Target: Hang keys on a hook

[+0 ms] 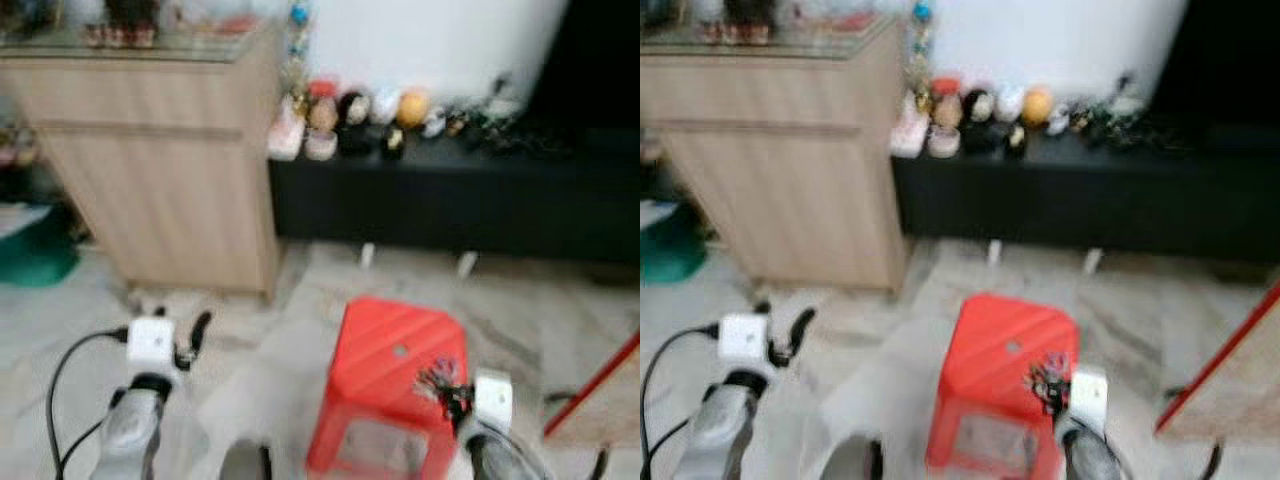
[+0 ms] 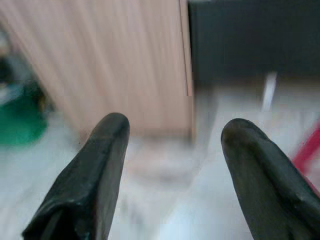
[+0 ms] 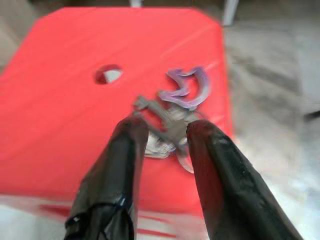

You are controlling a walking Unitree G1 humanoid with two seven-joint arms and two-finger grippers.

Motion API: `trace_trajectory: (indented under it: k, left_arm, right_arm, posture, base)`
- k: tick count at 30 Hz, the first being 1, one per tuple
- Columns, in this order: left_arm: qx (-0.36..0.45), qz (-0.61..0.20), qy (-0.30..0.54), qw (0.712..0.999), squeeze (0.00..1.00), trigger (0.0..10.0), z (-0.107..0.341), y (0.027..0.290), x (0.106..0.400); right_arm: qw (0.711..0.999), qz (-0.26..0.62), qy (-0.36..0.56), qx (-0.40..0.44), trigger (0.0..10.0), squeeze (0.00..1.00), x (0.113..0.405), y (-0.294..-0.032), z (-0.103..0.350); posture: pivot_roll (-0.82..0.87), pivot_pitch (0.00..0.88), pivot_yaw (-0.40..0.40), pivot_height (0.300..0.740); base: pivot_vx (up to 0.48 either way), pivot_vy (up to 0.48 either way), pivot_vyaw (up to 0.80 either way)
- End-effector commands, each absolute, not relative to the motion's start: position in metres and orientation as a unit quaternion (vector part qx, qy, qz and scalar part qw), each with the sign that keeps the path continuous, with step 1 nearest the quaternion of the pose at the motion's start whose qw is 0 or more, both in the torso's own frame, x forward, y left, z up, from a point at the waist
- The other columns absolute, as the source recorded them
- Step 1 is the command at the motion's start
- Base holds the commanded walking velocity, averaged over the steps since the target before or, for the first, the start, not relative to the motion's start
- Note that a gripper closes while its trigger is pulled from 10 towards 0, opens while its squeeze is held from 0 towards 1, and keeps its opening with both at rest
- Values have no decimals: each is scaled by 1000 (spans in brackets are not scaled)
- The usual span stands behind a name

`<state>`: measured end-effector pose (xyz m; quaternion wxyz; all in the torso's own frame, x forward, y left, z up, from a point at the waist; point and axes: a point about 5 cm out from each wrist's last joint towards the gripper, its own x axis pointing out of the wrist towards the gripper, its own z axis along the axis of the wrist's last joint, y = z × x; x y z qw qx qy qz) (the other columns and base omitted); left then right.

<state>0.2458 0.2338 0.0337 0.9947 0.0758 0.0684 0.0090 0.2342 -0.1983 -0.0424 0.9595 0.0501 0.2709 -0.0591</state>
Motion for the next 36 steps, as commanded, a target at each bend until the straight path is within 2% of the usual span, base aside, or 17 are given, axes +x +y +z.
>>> trace_trajectory:
  k: [1, 6, 19, 25, 36]
  left_arm:
    - [88, -4, 45, 995, 0, 10000, 47, 232, 257]
    - [94, -17, 28, 995, 0, 10000, 58, 228, 265]
    - [84, -21, 30, 996, 0, 10000, 57, 221, 266]
    - [82, -22, 27, 996, 0, 10000, 58, 219, 268]
    - [83, -14, 29, 996, 0, 10000, 58, 224, 265]
  right_arm:
    - [960, -52, 271, 49, 10000, 0, 234, -194, -43]
    - [959, -53, 272, 52, 10000, 0, 235, -193, -43]
    - [961, -66, 263, 55, 10000, 0, 237, -199, -40]
    - [963, -67, 254, 55, 10000, 0, 240, -199, -38]
    - [963, -75, 247, 72, 10000, 0, 243, -198, -36]
  posture:
    - [67, 0, -13, 638]
    - [79, 0, -14, 638]
    - [69, 0, -13, 638]
    - [67, 0, -13, 638]
    - [76, 0, -16, 638]
  base:
    - [0, 0, 800]
    - [0, 0, 738]
    - [0, 0, 0]
    - [0, 0, 746]
    - [0, 0, 0]
